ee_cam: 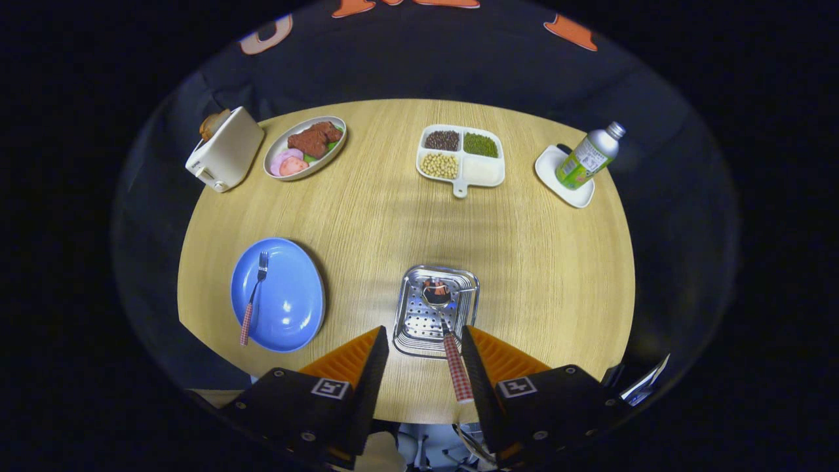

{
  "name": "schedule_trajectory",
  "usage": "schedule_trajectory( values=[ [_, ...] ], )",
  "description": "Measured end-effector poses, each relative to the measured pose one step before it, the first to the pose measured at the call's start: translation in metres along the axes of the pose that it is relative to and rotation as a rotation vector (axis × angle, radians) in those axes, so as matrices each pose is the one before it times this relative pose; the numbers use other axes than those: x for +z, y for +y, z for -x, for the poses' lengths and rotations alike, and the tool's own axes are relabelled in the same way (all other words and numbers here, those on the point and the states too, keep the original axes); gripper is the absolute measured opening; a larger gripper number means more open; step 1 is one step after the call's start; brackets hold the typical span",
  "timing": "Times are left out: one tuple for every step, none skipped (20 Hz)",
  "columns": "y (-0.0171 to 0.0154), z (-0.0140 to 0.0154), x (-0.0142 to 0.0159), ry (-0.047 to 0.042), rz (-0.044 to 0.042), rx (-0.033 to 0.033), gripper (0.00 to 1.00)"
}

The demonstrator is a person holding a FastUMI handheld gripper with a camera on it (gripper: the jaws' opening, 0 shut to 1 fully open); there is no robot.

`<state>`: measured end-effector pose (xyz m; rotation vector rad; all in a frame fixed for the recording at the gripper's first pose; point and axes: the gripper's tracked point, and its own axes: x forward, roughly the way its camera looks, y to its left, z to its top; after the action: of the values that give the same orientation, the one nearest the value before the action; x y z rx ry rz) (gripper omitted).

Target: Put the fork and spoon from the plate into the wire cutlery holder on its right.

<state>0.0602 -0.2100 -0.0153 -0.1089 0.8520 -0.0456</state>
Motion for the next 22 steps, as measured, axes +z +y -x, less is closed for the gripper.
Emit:
schedule_trajectory(
  values=[
    [0.00167,0.00406,0.00535,-0.04636,0.00360,-0.01738,0.80],
    [0.00219,0.00491,0.00499,-0.04258,0.00900,-0.01628,0.84],
    [0.00258,0.00649,0.00431,-0.04285,0.00707,-0.01358,0.87],
    [0.00593,0.00456,0.00344,-0.03667,0.00584,-0.00490,0.89],
    [0.00805,0.00527,0.00458,-0.04226,-0.00116,-0.00260,0.95],
    [0.00945,0.00274,0.00406,-0.03735,-0.00443,-0.00566,0.97],
    [0.00916,0.00333,0.00537,-0.04276,-0.01082,-0.00123,0.99],
    [0.00867,0.00485,0.00459,-0.03684,-0.00829,-0.00019,0.99],
    [0.01076,0.00309,0.00223,-0.03293,-0.00506,0.00469,0.99],
    [0.01243,0.00406,0.00026,-0.02058,-0.01361,0.01048,0.99],
    [0.01555,0.00212,-0.00162,-0.01733,-0.01795,0.01724,0.99],
    [0.01328,0.00146,-0.00087,-0.01476,-0.01436,0.01452,0.99],
    [0.01220,0.00115,-0.00190,-0.01521,-0.00981,0.00899,0.99],
    [0.01073,0.00065,-0.00393,-0.01368,-0.00543,0.00575,0.99],
    [0.01067,-0.00117,-0.00412,-0.01368,-0.00869,0.00387,0.98],
    [0.00959,0.00068,-0.00369,-0.02251,-0.02804,-0.00101,0.98],
    [0.01145,-0.00205,-0.00366,-0.01658,-0.01316,0.00374,0.99],
    [0.00838,-0.00200,-0.00769,-0.00241,-0.00114,-0.00173,0.98],
    [0.00873,-0.00204,-0.00651,-0.00290,0.00123,0.00375,0.99],
    [0.00911,-0.00434,-0.00465,-0.00321,0.00536,0.00453,0.99],
    [0.00713,-0.00209,-0.00324,0.00011,0.00000,0.00020,0.98],
    [0.00828,-0.00401,-0.00204,-0.01558,-0.00319,0.00841,0.99]
  ],
)
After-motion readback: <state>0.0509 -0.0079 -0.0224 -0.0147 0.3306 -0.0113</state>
